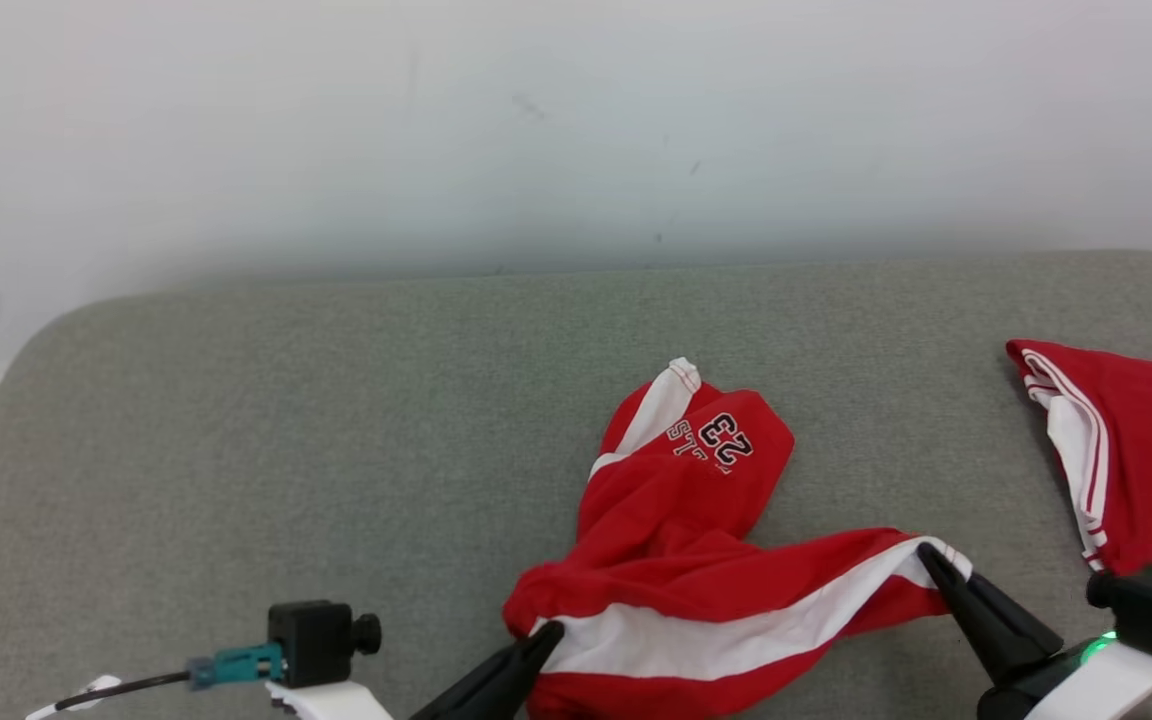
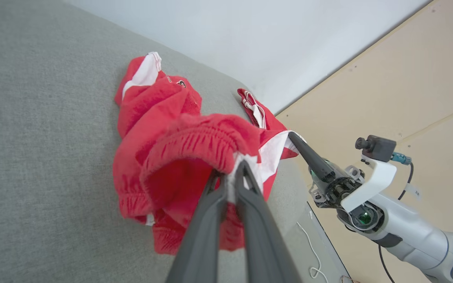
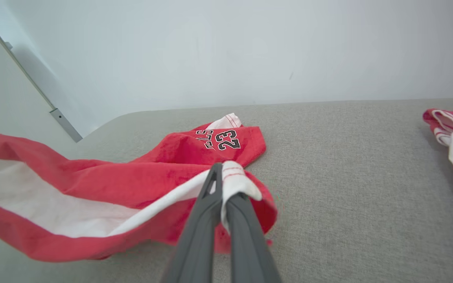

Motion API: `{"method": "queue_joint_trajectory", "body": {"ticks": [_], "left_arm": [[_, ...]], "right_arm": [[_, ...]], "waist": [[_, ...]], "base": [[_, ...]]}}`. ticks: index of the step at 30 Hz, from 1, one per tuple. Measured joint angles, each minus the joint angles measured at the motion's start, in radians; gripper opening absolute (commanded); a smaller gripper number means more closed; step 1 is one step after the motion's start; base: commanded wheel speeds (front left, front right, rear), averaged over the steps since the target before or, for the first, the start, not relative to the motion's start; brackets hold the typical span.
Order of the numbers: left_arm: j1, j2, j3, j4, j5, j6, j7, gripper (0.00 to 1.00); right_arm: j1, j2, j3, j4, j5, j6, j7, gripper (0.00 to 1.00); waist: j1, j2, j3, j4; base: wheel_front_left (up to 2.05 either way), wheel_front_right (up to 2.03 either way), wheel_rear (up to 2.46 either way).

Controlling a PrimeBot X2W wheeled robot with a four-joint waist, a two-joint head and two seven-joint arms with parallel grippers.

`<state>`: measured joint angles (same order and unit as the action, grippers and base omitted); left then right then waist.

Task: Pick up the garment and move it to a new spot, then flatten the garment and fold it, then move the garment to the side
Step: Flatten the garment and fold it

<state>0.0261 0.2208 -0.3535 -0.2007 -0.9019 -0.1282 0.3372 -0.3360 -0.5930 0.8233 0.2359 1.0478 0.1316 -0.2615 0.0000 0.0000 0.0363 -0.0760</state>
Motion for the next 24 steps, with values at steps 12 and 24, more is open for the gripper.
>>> {"method": "queue_joint_trajectory", "body": {"ticks": [12,24], "left_arm": [[0.031,0.009,0.044,-0.203,-0.07,0.016,0.014,0.0],[0.035,0.044,0.075,-0.373,-0.077,0.038,0.037,0.0]], "right_arm": [[0.133,-0.134,-0.152,-0.331,0.093,0.0,-0.001,0.0],[0.279,-0.29,-0.385,-0.622,0.204,0.0,-0.001,0.0]], "waist": [[0.0,0.0,-0.045,-0.061],[0.0,0.0,-0.061,-0.102]], "base": [[0.0,0.0,0.0],[0.0,0.0,0.0]]}}
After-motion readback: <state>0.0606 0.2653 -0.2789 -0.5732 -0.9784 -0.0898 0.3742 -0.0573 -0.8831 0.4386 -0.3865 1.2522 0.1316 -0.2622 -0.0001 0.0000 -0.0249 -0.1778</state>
